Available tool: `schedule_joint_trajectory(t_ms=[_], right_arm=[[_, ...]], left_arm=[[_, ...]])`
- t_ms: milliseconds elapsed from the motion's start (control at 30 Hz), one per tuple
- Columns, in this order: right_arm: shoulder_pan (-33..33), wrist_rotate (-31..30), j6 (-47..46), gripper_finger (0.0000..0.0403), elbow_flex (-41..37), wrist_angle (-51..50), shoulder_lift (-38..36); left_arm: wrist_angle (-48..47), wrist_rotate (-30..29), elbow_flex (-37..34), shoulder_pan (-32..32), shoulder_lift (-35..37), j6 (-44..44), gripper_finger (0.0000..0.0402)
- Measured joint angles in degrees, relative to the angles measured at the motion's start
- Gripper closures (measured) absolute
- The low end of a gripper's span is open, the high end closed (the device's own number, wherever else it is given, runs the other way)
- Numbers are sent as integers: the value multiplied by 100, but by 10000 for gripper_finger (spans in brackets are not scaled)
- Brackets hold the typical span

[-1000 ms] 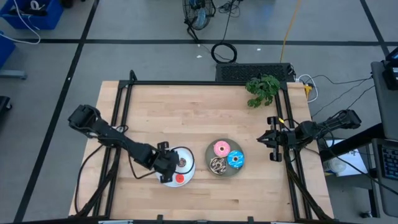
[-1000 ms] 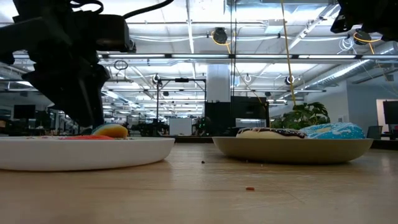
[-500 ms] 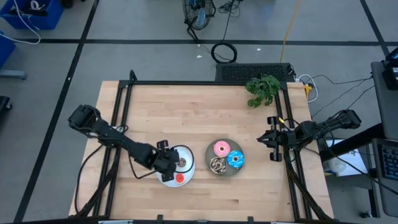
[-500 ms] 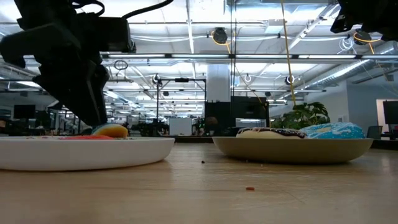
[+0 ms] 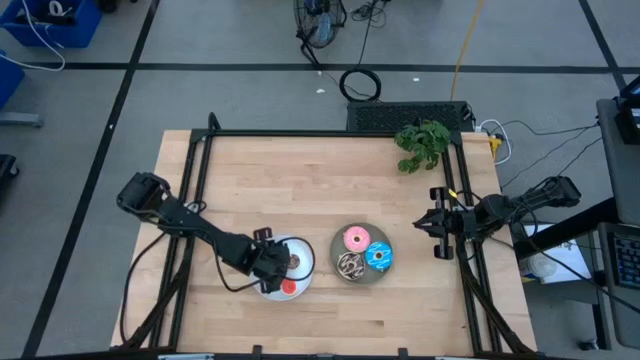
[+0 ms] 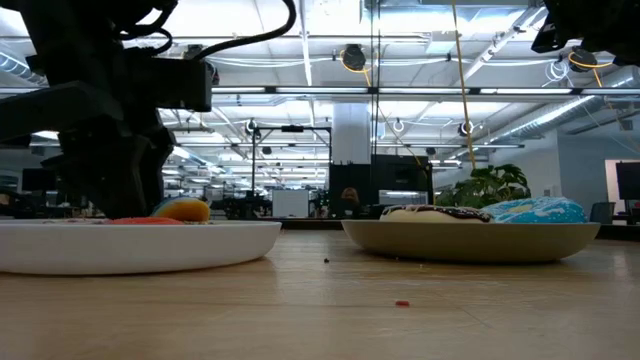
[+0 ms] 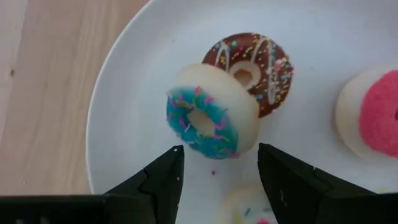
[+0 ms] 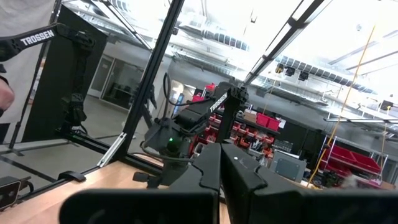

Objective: Pick & Place donuts
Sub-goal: Put the small blue donut on the white plate

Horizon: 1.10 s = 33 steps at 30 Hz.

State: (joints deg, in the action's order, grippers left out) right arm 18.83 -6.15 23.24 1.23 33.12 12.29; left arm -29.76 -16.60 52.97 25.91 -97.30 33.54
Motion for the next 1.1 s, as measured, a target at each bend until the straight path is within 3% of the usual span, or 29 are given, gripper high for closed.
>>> schedule_joint_trajectory(t_ms=[600,733,1000,1100], right_arm=[[0,0,-2,403,0,2,0],[0,0,-2,403,0,2,0],[0,0,-2,403,0,2,0],[0,0,-2,403,0,4,0]], left_arm=[[-72,2,214,-116,-9,-184,200],[-48,2,203,-116,-9,-175,245],[-60,30,201,-76,-9,-195,376],[-299,-66,233,13,-9,-207,391]])
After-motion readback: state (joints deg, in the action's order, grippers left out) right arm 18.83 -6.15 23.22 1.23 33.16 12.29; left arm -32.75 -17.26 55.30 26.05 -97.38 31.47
